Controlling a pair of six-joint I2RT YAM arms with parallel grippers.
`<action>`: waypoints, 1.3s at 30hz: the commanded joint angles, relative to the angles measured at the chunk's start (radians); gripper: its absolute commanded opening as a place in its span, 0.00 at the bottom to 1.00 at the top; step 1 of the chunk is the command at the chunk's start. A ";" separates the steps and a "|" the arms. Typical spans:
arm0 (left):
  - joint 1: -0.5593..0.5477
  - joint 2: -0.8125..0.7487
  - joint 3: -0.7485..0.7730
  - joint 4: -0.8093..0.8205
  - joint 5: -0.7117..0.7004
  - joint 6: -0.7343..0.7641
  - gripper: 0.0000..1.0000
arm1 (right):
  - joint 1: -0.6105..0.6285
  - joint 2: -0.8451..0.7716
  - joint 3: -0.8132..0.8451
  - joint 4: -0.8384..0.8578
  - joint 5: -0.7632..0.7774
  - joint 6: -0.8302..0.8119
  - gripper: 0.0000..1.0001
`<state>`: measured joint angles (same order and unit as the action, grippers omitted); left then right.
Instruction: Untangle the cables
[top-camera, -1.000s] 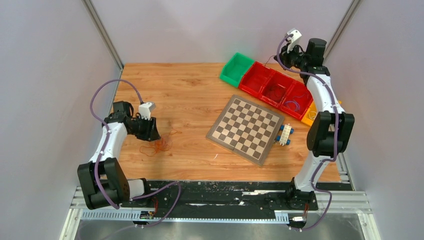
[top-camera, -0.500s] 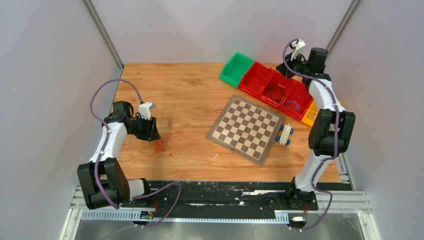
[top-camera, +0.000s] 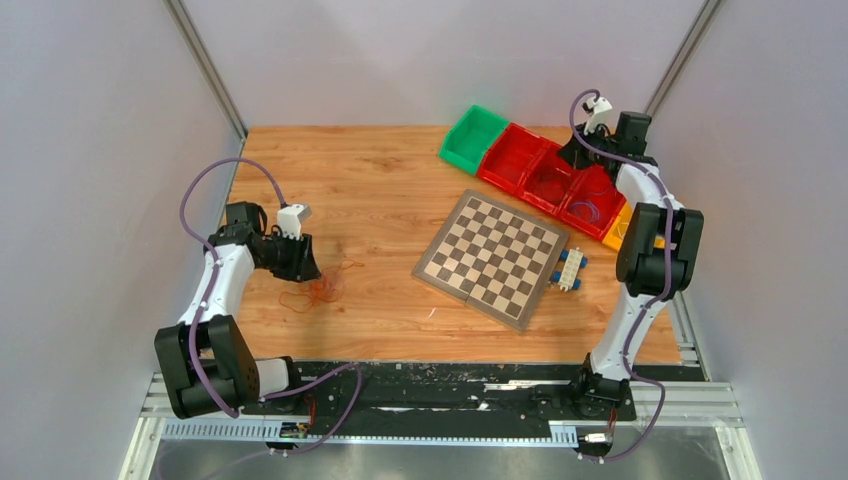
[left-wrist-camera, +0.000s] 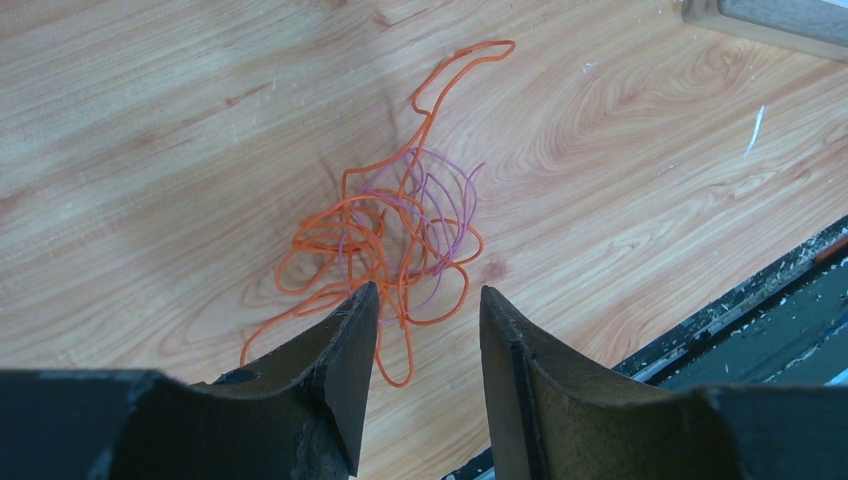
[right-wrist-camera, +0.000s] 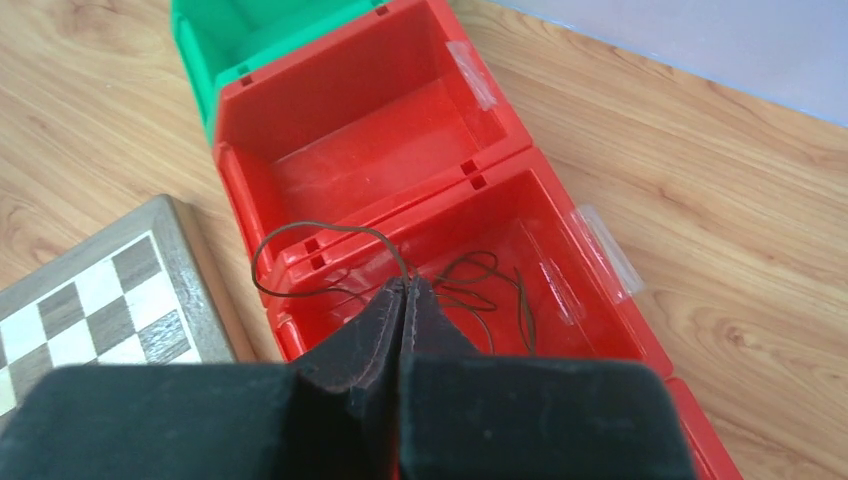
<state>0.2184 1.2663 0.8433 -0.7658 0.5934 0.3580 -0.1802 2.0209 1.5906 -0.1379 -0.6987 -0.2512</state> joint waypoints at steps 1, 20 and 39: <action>0.004 0.009 0.039 0.013 0.008 0.003 0.50 | -0.001 0.012 0.001 0.037 0.063 -0.045 0.00; 0.004 0.039 0.051 0.013 -0.004 0.001 0.51 | 0.101 0.123 0.071 -0.007 0.467 -0.300 0.00; 0.004 0.035 0.116 -0.065 -0.010 0.042 0.84 | 0.125 0.004 0.161 -0.265 0.406 -0.330 0.61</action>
<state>0.2184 1.3052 0.9092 -0.7906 0.5747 0.3649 -0.0555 2.1483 1.7283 -0.3363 -0.2291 -0.5762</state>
